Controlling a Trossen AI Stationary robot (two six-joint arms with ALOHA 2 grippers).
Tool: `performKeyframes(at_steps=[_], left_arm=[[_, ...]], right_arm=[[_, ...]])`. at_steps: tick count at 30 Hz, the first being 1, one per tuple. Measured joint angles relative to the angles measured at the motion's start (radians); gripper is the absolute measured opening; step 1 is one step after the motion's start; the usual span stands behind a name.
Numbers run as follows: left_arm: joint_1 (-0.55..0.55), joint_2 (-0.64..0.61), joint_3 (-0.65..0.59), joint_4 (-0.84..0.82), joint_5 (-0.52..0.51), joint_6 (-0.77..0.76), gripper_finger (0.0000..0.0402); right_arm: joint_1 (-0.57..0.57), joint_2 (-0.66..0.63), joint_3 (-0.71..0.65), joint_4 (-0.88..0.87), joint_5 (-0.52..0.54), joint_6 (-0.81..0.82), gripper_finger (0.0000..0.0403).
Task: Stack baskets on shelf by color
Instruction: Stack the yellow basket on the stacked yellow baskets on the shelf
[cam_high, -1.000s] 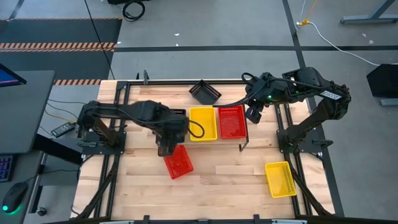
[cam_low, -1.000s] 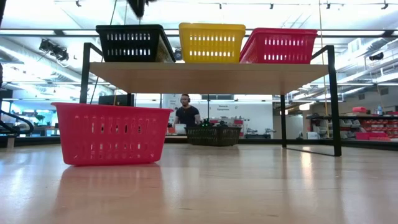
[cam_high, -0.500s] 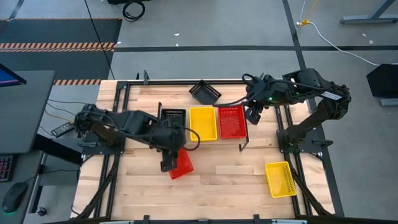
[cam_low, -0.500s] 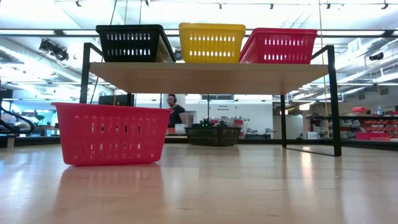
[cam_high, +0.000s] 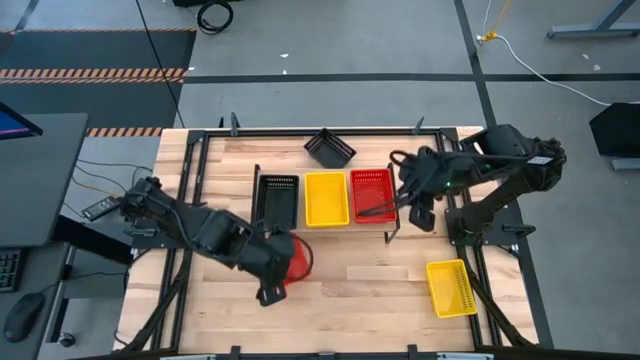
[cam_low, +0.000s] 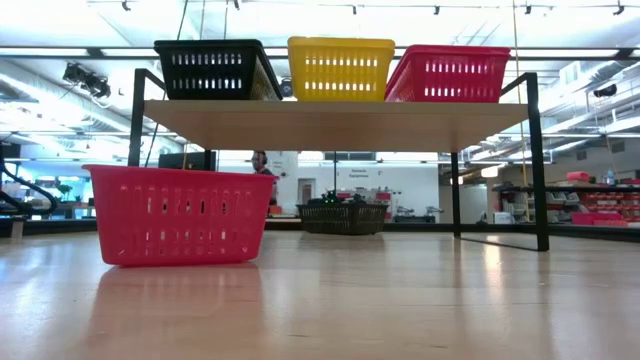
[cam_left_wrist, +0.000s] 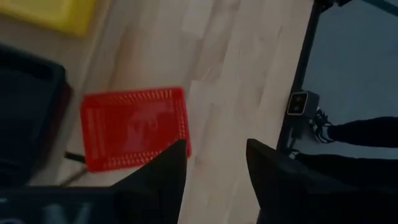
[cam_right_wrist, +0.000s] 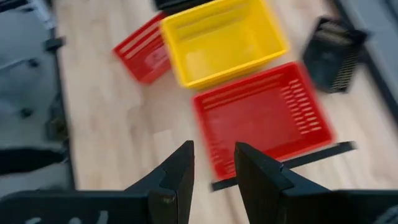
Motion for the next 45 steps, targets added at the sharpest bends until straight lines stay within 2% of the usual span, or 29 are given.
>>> performKeyframes(at_steps=[7,15,21,29,34,39,45], left_arm=[[-0.068,0.066,0.000,0.056,0.033,-0.100,0.0172],[-0.110,0.204,0.000,0.065,0.059,-0.101,0.0172],[-0.071,0.299,0.000,0.057,0.052,-0.023,0.0172],[0.002,0.321,0.000,0.087,0.053,0.022,0.0172],[0.019,0.312,0.000,0.119,0.049,0.037,0.0172],[0.016,0.312,0.000,0.169,0.060,0.037,0.0172],[0.017,0.312,0.000,0.211,0.078,0.037,0.0172]], right_arm=[[0.132,0.000,0.000,0.000,-0.074,0.050,0.0119],[0.272,0.000,0.000,0.000,-0.091,0.135,0.0119],[0.316,0.000,-0.028,0.001,-0.075,0.173,0.0119],[0.440,0.000,-0.164,0.001,-0.208,0.274,0.0119],[0.576,0.000,-0.285,0.002,-0.270,0.428,0.0119],[0.724,0.000,-0.404,0.017,-0.305,0.688,0.0119],[0.855,0.000,-0.530,0.212,-0.265,0.910,0.0124]])
